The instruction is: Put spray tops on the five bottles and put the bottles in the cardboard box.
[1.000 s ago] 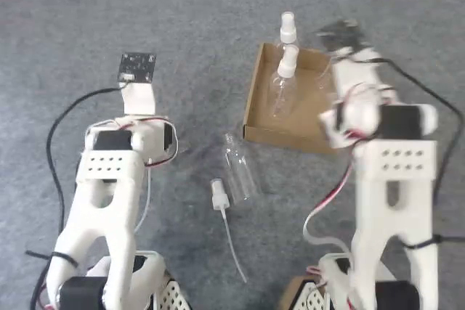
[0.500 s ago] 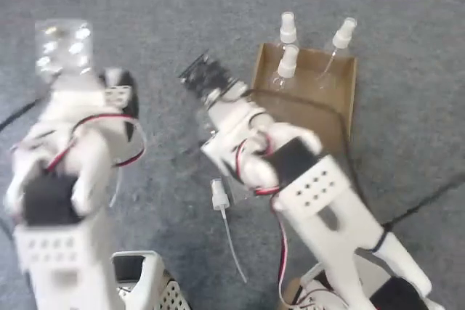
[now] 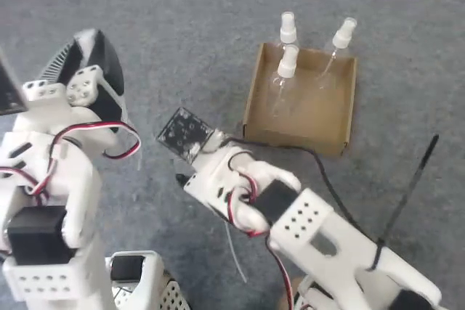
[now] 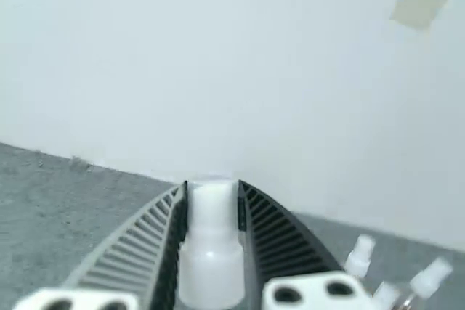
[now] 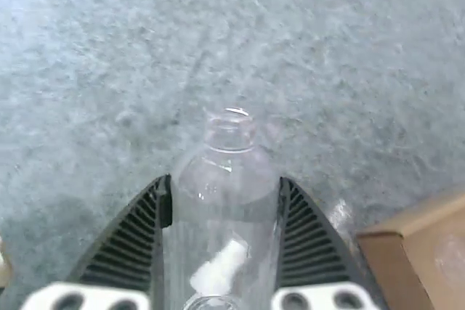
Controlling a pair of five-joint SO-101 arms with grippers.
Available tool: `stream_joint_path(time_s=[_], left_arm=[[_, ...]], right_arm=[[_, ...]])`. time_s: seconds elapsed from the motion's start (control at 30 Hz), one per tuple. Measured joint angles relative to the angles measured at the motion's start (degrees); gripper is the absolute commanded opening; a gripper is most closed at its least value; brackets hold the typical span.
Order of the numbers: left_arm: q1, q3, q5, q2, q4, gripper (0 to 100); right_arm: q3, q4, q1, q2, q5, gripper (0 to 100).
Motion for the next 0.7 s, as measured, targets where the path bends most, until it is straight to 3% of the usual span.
stream_joint_path(time_s=[0.2,0.33,0.7], left_arm=[[-0.26,0.00,5.89,0.00,-2.20,1],[-0.26,3.78,6.59,-0.09,-7.82,1],[-0.26,15.56,7.03,0.00,-17.67,1]], right_arm=[[10.64,-12.92,-1.76,-7.65,0.00,0.6],[16.62,-20.13,-1.76,-11.69,0.00,0.6],[18.29,-22.24,-1.85,-14.86,0.00,0.6]])
